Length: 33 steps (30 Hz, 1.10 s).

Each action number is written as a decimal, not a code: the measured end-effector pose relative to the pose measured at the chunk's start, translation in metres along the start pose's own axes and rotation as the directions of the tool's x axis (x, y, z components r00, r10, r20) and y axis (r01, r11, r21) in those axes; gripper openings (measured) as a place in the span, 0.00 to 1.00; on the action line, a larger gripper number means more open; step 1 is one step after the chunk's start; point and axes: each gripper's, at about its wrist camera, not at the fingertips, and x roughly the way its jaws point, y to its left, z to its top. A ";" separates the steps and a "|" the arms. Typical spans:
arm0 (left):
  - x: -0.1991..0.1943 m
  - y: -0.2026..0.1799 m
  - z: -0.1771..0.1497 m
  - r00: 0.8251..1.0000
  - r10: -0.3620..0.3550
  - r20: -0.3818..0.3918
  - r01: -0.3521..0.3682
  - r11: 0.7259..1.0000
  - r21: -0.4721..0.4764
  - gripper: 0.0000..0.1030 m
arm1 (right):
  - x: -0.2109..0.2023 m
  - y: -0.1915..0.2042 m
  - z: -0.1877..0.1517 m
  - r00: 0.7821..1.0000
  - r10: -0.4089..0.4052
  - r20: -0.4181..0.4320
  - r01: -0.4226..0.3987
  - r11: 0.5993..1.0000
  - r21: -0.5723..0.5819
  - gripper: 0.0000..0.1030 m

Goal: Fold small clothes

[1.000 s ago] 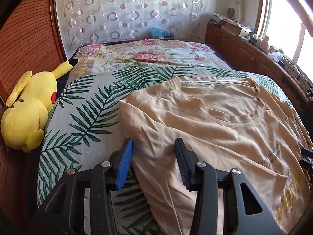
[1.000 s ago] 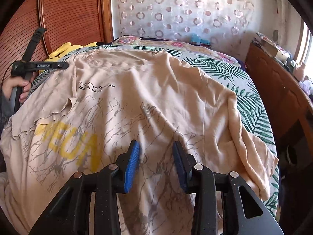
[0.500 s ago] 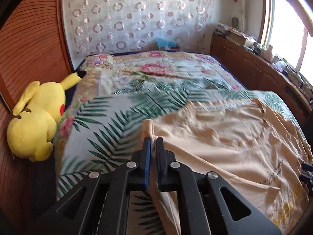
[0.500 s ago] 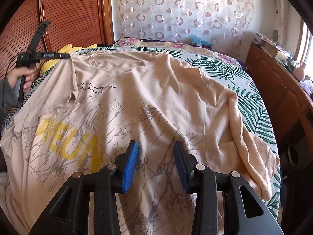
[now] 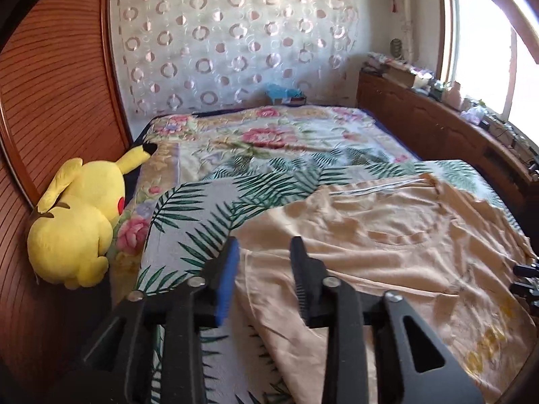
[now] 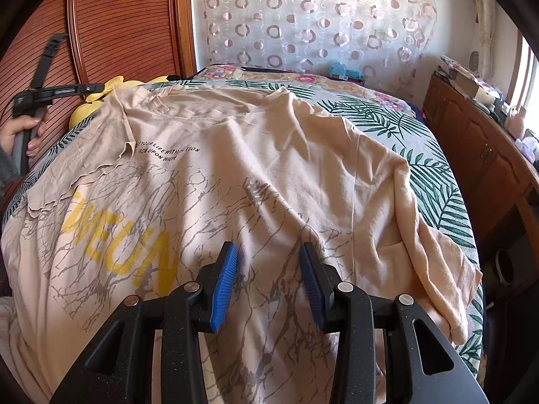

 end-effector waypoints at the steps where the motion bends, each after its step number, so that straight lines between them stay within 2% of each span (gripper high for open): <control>1: -0.008 -0.003 -0.002 1.000 -0.014 0.018 0.014 1.000 -0.001 0.47 | 0.000 0.000 0.000 1.000 0.000 0.000 0.000 1.000 0.000 0.39; 2: -0.013 -0.005 -0.002 0.999 -0.019 0.027 0.019 1.000 -0.004 0.50 | 0.000 0.000 0.000 1.000 0.000 0.000 0.000 1.000 -0.001 0.39; 3: -0.018 -0.007 -0.004 0.999 -0.027 0.034 0.027 1.000 -0.008 0.61 | 0.000 0.000 0.000 1.000 -0.001 0.000 0.001 1.000 -0.001 0.39; 4: -0.024 -0.010 -0.006 0.998 -0.048 0.046 0.049 0.999 -0.015 0.77 | 0.000 0.000 0.000 1.000 0.000 0.000 0.000 1.000 -0.001 0.39; 5: -0.028 -0.012 -0.008 0.996 -0.065 0.053 0.066 0.998 -0.019 0.80 | 0.000 0.000 0.000 1.000 0.000 0.000 0.000 1.000 -0.001 0.39; 7: -0.035 -0.021 -0.015 0.992 -0.112 0.057 0.113 0.993 -0.016 0.80 | 0.000 0.000 0.000 1.000 0.000 0.000 0.000 1.000 -0.001 0.39; 11: -0.040 -0.046 -0.032 0.994 -0.106 0.033 0.105 0.994 0.015 0.80 | 0.001 0.000 0.000 1.000 0.000 0.000 0.000 1.000 -0.001 0.40; 16: -0.037 -0.070 -0.050 0.991 -0.133 -0.031 0.133 0.991 0.029 0.80 | 0.001 0.000 0.000 1.000 0.001 -0.001 -0.001 1.000 -0.002 0.40; 21: -0.035 -0.088 -0.063 0.985 -0.161 -0.059 0.163 0.986 0.029 0.80 | 0.001 0.000 0.000 1.000 0.001 0.000 -0.001 1.000 -0.002 0.41; 33: -0.018 -0.111 -0.077 0.980 -0.132 -0.150 0.146 0.985 0.088 0.80 | 0.001 -0.001 0.000 1.000 0.001 -0.001 -0.001 1.000 -0.002 0.41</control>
